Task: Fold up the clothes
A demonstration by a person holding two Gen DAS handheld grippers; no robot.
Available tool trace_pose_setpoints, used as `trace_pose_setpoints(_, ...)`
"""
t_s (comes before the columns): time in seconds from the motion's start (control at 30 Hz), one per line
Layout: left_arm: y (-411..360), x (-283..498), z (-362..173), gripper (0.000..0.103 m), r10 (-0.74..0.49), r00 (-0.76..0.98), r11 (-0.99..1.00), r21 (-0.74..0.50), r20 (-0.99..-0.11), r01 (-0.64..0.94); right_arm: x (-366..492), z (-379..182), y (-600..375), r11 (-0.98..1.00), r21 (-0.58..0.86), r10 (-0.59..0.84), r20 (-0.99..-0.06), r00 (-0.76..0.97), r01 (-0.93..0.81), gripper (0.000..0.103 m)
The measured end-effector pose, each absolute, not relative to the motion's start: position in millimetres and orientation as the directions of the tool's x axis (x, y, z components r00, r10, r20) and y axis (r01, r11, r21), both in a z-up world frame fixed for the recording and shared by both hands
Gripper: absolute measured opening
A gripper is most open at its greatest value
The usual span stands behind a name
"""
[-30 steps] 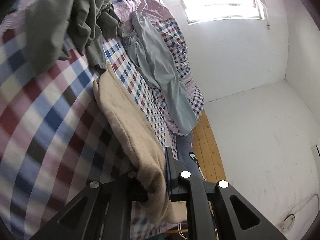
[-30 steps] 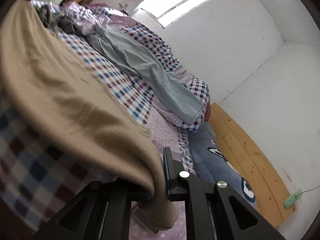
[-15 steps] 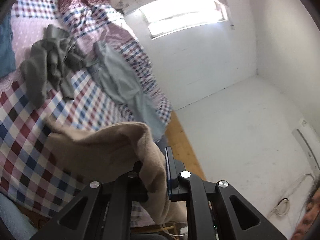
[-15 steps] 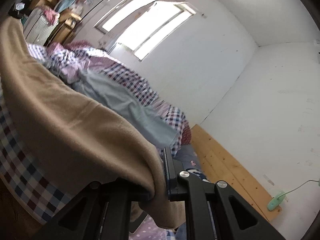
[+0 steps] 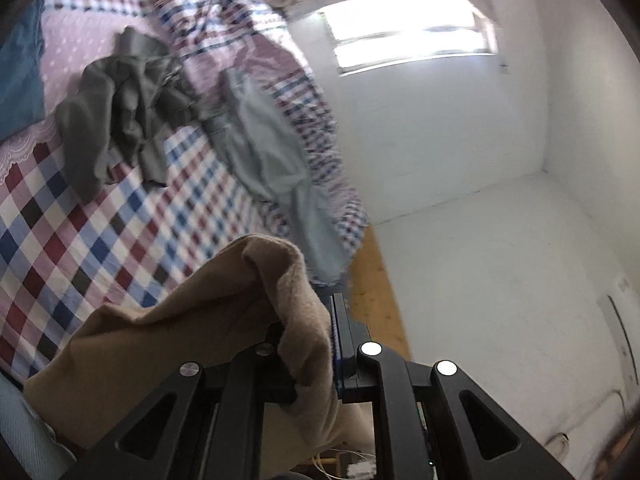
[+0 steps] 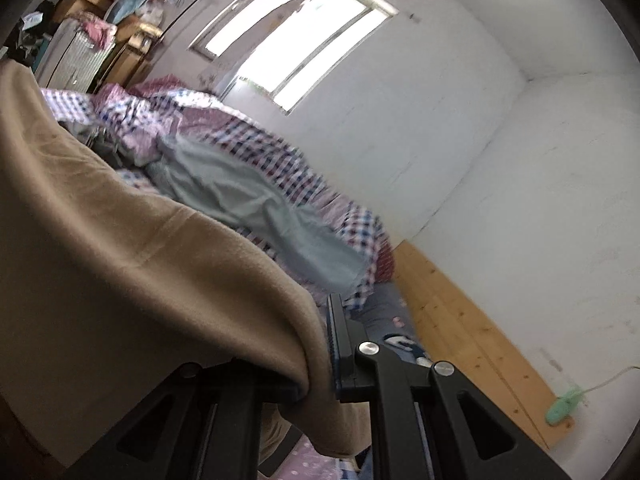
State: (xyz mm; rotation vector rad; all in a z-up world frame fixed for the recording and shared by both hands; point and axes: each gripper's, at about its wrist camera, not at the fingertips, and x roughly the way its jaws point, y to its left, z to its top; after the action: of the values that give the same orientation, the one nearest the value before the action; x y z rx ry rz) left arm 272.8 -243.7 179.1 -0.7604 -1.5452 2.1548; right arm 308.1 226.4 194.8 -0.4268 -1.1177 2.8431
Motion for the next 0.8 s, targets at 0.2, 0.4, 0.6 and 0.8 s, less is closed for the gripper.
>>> trace_pose_setpoints(0.2, -245.0, 190.2, 132.0, 0.011, 0.566, -0.754, -0.324, -0.931, -0.332, 0.167, 196.3, 142.1, 225.5, -0.707, -0.680, 0.144, -0.407, -0.902, 0.194, 0.010)
trace_pose_setpoints(0.4, -249.5, 113.1, 86.6, 0.012, 0.534, -0.723, -0.343, -0.894, -0.439, 0.290, 80.3, 74.1, 230.1, -0.700, -0.614, 0.154, -0.629, -0.762, 0.366, 0.015)
trace_pose_setpoints(0.6, -262.4, 68.2, 45.7, 0.041, 0.504, -0.715, -0.302, -0.875, -0.484, 0.380, -12.4, 31.1, 248.9, -0.803, -0.339, 0.094, -0.884, -0.457, 0.490, 0.041)
trace_pose_setpoints(0.8, -286.0, 48.6, 39.0, 0.074, 0.442, -0.753, -0.328, -0.869, -0.487, 0.369, -81.7, 15.6, 286.3, -0.931, -0.107, 0.007, -0.961, -0.275, 0.349, 0.063)
